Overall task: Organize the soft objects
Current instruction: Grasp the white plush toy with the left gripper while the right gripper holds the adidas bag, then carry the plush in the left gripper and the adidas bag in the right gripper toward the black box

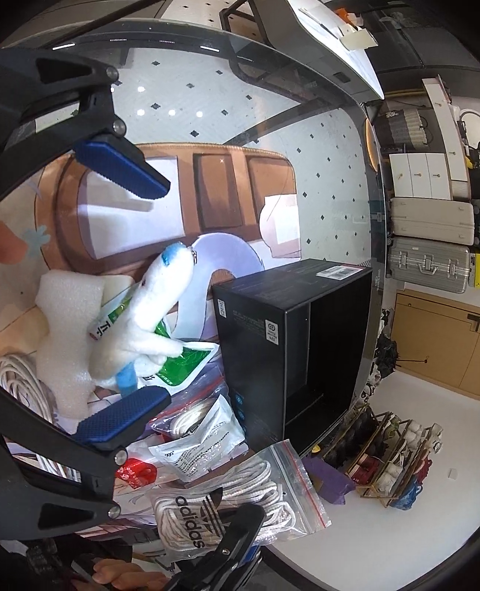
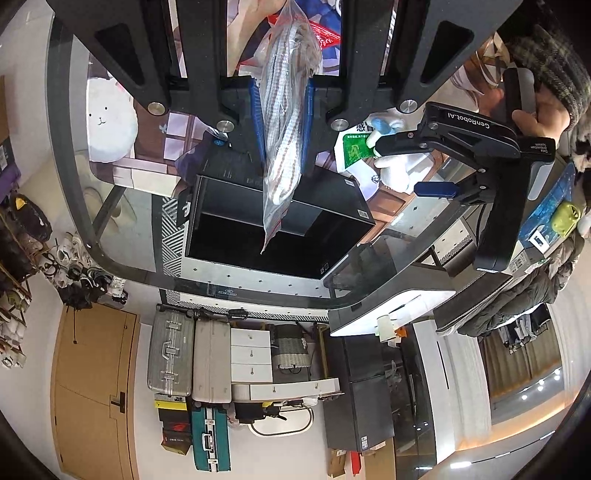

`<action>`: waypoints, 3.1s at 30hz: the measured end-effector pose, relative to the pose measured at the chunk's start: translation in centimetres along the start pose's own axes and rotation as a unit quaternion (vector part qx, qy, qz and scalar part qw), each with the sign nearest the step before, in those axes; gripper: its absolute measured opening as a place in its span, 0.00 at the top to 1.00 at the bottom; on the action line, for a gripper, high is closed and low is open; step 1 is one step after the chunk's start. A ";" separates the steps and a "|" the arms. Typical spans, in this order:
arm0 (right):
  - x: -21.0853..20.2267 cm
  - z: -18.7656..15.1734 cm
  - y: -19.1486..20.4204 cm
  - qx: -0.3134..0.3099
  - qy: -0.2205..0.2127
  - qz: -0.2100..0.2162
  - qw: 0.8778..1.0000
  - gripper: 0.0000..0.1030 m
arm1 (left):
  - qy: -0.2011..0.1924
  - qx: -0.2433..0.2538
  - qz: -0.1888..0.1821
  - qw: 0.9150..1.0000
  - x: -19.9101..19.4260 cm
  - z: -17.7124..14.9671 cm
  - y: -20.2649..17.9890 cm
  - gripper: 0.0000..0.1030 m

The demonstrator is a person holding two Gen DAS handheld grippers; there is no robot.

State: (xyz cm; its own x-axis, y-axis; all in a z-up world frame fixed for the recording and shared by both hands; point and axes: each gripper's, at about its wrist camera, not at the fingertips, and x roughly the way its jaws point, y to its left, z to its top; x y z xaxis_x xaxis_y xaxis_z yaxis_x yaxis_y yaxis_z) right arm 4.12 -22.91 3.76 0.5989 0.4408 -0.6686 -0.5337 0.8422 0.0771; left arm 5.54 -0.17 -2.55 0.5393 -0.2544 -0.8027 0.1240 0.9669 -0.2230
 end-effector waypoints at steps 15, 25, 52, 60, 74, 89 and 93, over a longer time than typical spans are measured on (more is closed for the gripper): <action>0.7 -0.6 -1.0 0.013 0.002 0.020 1.000 0.83 | 0.027 -0.023 0.028 0.999 1.3 0.7 -1.4 0.41; 0.9 -1.0 -0.6 0.012 0.007 0.026 1.000 0.83 | 0.035 -0.026 0.025 0.999 1.4 0.0 -1.1 0.58; -0.8 -1.1 -1.5 0.038 0.008 0.035 0.999 0.83 | 0.020 -0.002 0.036 0.999 -2.1 0.1 -2.8 0.77; -1.1 -0.6 -1.5 0.036 0.015 0.035 0.999 0.83 | 0.013 0.012 0.041 0.999 -2.7 0.6 -4.0 0.77; -2.3 1.8 -1.2 0.024 0.007 0.040 0.999 0.83 | -0.009 0.031 0.039 0.999 -4.8 3.0 -5.9 0.77; -3.1 5.0 -1.4 0.023 -0.003 0.041 0.999 0.83 | -0.024 0.040 0.036 0.998 -6.2 5.8 -6.9 0.77; -3.0 5.8 -1.3 0.023 -0.003 0.042 0.999 0.83 | -0.029 0.042 0.036 0.998 -6.6 6.4 -7.1 0.77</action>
State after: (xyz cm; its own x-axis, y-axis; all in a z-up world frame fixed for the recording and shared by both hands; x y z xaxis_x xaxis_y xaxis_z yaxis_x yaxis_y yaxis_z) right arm 6.49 -23.56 10.01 0.5570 0.5127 -0.6533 -0.5546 0.8152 0.1669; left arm 6.46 -5.26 7.84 0.5968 -0.1849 -0.7808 0.1511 0.9816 -0.1169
